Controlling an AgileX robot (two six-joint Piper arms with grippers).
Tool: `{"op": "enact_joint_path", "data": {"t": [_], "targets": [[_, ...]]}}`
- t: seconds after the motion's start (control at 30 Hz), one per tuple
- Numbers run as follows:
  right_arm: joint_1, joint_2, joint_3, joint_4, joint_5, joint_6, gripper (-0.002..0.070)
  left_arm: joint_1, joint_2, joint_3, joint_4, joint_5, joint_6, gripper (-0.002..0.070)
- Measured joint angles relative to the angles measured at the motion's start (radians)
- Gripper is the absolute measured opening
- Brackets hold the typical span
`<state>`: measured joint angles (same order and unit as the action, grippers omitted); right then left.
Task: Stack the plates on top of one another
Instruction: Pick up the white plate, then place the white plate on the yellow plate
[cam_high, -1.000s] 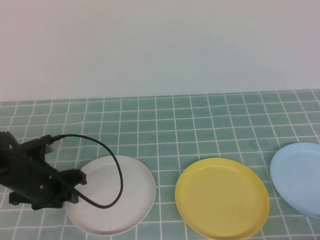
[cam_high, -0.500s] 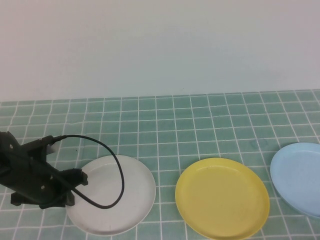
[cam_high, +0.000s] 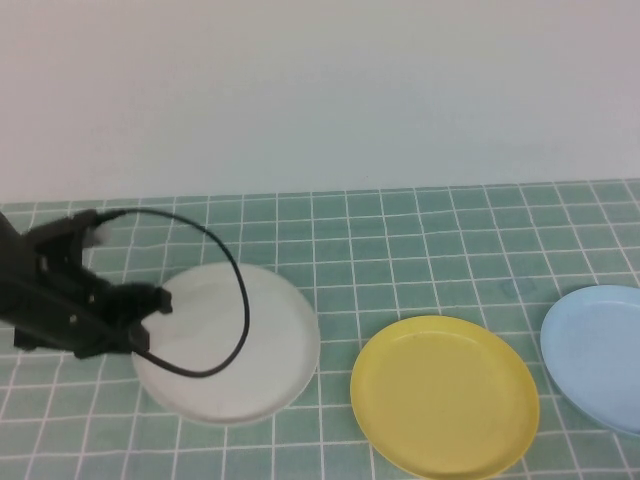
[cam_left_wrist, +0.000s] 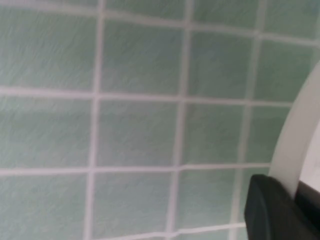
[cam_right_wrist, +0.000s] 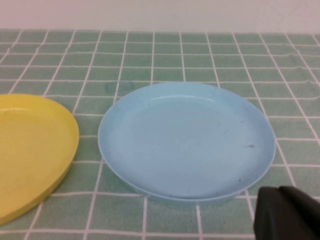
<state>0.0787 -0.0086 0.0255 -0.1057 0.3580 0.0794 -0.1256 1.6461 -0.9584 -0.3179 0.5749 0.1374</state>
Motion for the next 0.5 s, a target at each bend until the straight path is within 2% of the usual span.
{"op": "enact_joint_path", "data": {"t": [0.27,0.37,0.5], "targets": [[0.0,0.0,0.0,0.0,0.0,0.0,-0.0002,-0.016,-0.037,-0.114,-0.16,0.127,0.137,0.0004],[0.0,0.0,0.0,0.0,0.0,0.0,-0.0002,-0.071,-0.037,-0.123,-0.188,0.143,0.156,0.0004],[0.0,0.0,0.0,0.0,0.0,0.0,-0.0002,-0.186,-0.037,-0.127,-0.206,0.112,0.159,0.0004]]}}
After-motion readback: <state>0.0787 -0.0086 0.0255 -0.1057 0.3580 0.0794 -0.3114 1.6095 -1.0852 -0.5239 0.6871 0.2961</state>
